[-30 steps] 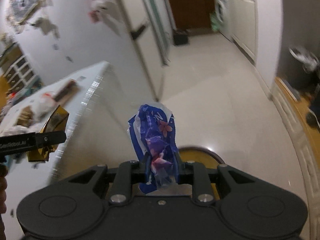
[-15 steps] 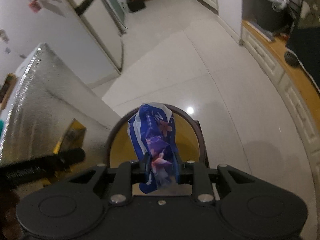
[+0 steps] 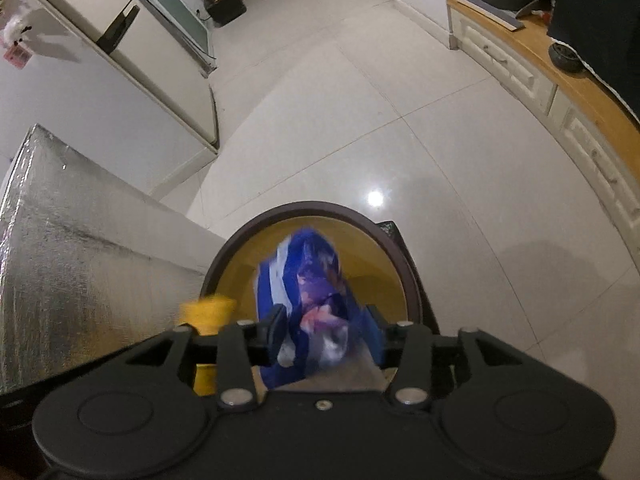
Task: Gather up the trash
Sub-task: 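Open both tools to drop the box and wrapper into the bin, then move both tools back over the table toward the remaining trash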
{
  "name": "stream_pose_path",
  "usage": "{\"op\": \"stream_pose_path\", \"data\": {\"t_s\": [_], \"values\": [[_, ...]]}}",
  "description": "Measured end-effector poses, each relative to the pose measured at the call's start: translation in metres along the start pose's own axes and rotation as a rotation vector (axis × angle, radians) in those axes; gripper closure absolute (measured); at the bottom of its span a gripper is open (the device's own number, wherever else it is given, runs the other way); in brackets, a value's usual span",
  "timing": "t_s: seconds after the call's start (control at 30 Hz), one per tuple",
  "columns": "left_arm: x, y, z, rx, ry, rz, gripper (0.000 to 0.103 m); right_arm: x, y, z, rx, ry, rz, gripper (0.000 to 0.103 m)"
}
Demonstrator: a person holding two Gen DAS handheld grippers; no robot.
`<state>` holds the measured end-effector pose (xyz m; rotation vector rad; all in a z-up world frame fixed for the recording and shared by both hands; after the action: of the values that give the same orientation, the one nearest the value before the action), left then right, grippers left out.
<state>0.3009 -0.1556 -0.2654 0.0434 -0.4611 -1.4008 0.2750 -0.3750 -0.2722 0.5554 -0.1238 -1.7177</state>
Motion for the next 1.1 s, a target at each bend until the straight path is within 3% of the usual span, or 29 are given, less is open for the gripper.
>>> {"op": "stream_pose_path", "data": {"t_s": [0.2,0.27,0.33,0.63,0.97,1.1], "values": [[-0.007,-0.003,0.010,-0.004,0.018,0.004,0.031,0.003,-0.003,0.003,-0.012,0.007,0.006,0.055],[-0.008,-0.004,0.016,0.002,0.018,0.005,0.031,0.002,-0.002,0.008,-0.006,0.006,0.015,0.051],[-0.009,-0.004,0.024,0.012,0.017,0.002,0.030,0.001,-0.002,0.015,0.009,0.006,0.021,0.039],[-0.014,-0.006,0.057,0.055,0.025,-0.005,0.029,-0.007,0.000,0.043,0.042,0.017,0.058,0.030],[-0.017,-0.011,0.082,0.064,0.052,-0.031,0.015,-0.021,-0.010,0.072,0.037,-0.018,0.205,0.008],[-0.015,-0.017,0.089,0.075,0.061,-0.040,0.001,-0.018,-0.016,0.083,0.039,-0.035,0.223,0.000]]}}
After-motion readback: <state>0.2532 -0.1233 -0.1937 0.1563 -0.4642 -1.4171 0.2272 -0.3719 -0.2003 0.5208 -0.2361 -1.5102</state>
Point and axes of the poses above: each gripper's, at about its wrist camera, not at the fingertips, and z roughly against the way its jaws point, x to its right, y to its top, the point moved 1 cm from there along -z, roughly the way its jaws point, and after that the axes turned 12 degrees about z, right-handed, at the moved point
